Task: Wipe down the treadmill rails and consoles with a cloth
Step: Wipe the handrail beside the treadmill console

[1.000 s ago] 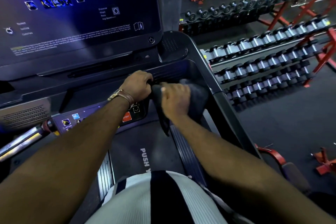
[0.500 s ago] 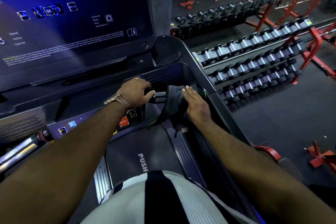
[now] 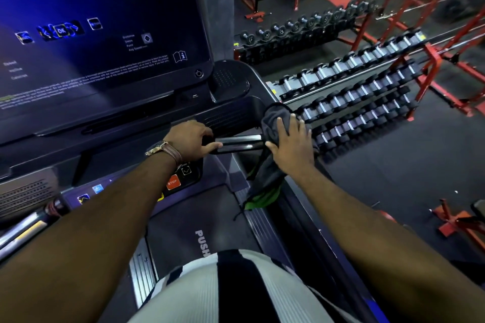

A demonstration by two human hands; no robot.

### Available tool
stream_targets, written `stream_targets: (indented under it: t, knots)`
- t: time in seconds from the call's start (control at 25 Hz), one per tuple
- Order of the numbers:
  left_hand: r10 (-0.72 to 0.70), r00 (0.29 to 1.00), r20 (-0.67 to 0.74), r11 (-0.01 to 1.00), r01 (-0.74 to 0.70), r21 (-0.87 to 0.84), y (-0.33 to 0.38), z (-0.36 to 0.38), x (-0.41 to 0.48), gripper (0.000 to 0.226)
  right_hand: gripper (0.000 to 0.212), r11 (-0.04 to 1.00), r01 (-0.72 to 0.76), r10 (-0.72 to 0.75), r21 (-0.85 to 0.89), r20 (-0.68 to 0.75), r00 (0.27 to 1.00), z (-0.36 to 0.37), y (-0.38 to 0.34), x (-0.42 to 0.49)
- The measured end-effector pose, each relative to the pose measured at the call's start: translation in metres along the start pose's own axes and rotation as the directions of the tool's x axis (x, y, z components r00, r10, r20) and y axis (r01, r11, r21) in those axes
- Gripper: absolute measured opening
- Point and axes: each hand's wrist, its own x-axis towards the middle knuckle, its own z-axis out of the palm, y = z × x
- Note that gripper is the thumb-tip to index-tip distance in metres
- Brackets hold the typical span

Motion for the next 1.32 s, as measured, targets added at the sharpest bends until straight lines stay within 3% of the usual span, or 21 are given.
stream_targets:
  t: [0.16,0.36,0.56,0.64,0.76,0.84,0.88,0.96,1.08,1.12,1.24,1.32]
  knots:
    - [-0.024,1.0,0.013,0.999,0.024,-0.024,-0.004,0.001,-0.003,0.059,0.052,0.971,0.203,-0.193,-0.13,0.08,0.978,0.008,0.013,-0.006]
    - [-0.042,0.999,0.008,0.998,0.043,-0.05,-0.003,0.004,-0.004,0.039,0.037,0.927,0.289,-0.254,-0.238,0.168,0.952,-0.011,0.01,-0.011]
    - [-0.017,1.0,-0.007,0.999,0.016,-0.052,-0.002,0.002,-0.001,0.029,0.041,0.933,0.359,-0.346,-0.036,0.192,0.918,-0.009,0.011,0.022]
    - [-0.045,0.999,-0.003,0.998,0.044,-0.052,-0.001,0.002,-0.002,0.025,0.033,0.969,0.244,-0.247,0.036,0.163,0.955,-0.019,0.007,0.02]
    - [-0.111,0.994,0.005,0.992,0.111,-0.057,-0.002,0.003,-0.001,0.025,0.021,0.902,0.206,-0.232,0.38,0.023,0.972,-0.031,-0.035,0.025]
    - [-0.166,0.986,0.016,0.985,0.167,-0.051,0.0,0.001,0.0,0.022,0.029,0.758,0.331,-0.408,0.562,0.013,0.913,-0.022,-0.085,0.018]
    - [-0.186,0.982,0.018,0.981,0.187,-0.047,0.001,-0.001,0.0,0.018,0.036,0.735,0.37,-0.481,0.568,0.052,0.875,-0.011,-0.108,0.005]
    - [-0.202,0.979,-0.001,0.978,0.202,-0.061,0.001,-0.001,-0.003,0.018,0.046,0.734,0.51,-0.57,0.449,-0.003,0.822,0.016,-0.115,-0.015]
    - [-0.16,0.985,-0.071,0.981,0.151,-0.122,0.004,0.002,-0.007,0.044,0.042,0.533,0.804,-0.762,0.264,-0.264,0.591,0.04,-0.052,-0.005]
    - [-0.167,0.982,-0.093,0.978,0.153,-0.144,0.004,0.002,-0.006,0.053,0.047,0.51,0.817,-0.761,0.269,-0.303,0.574,0.042,-0.037,0.005]
    - [-0.259,0.958,-0.119,0.949,0.23,-0.213,0.007,0.0,-0.003,0.061,0.059,0.593,0.705,-0.709,0.391,-0.163,0.686,0.027,-0.066,0.009]
    - [-0.272,0.956,-0.113,0.948,0.246,-0.203,0.009,-0.003,-0.003,0.062,0.054,0.614,0.679,-0.718,0.402,-0.073,0.693,0.022,-0.106,-0.001]
